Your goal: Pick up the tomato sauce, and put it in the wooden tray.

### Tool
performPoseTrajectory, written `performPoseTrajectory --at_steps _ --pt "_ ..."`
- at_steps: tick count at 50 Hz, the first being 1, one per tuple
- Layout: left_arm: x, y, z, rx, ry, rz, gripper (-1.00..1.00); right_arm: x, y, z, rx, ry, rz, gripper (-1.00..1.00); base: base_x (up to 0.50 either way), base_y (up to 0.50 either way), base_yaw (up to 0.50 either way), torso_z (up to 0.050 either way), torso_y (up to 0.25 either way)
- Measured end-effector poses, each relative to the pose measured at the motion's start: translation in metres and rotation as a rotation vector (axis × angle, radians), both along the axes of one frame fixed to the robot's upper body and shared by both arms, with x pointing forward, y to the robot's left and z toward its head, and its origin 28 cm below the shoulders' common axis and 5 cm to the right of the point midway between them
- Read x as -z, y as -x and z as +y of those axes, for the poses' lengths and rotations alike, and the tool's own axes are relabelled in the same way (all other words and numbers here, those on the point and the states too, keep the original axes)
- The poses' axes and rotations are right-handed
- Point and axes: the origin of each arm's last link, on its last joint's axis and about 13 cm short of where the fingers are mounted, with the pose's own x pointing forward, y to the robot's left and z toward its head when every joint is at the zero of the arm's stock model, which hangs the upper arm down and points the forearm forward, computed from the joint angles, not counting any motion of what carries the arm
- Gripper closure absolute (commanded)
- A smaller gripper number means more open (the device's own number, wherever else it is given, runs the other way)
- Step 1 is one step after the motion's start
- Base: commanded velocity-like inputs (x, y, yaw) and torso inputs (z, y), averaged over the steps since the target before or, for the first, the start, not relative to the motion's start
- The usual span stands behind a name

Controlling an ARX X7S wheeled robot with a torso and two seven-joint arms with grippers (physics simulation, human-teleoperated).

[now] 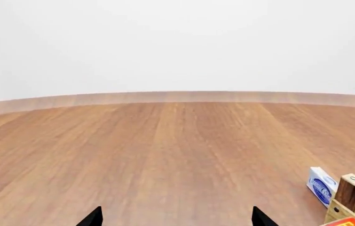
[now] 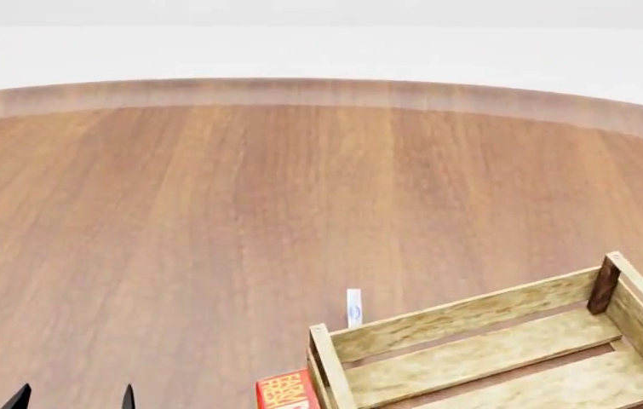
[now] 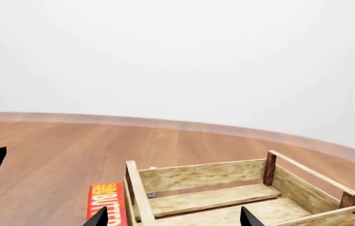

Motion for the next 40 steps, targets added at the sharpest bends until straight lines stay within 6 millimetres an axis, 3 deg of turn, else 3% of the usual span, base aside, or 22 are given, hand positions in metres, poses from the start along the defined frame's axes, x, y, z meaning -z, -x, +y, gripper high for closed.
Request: performPoseTrajectory --at_steps 13,40 --pt "0.001 0.000 0.000 0.000 -0.001 0.000 -1.00 0.000 0.009 0.001 0.039 -0.010 -0.031 -1.00 0.00 0.00 0.00 0.000 0.000" --pt "0.001 0.000 0.000 0.000 -0.002 0.000 -1.00 0.014 0.000 -0.001 0.201 -0.151 0.002 -1.00 0.00 0.00 0.00 0.000 0.000"
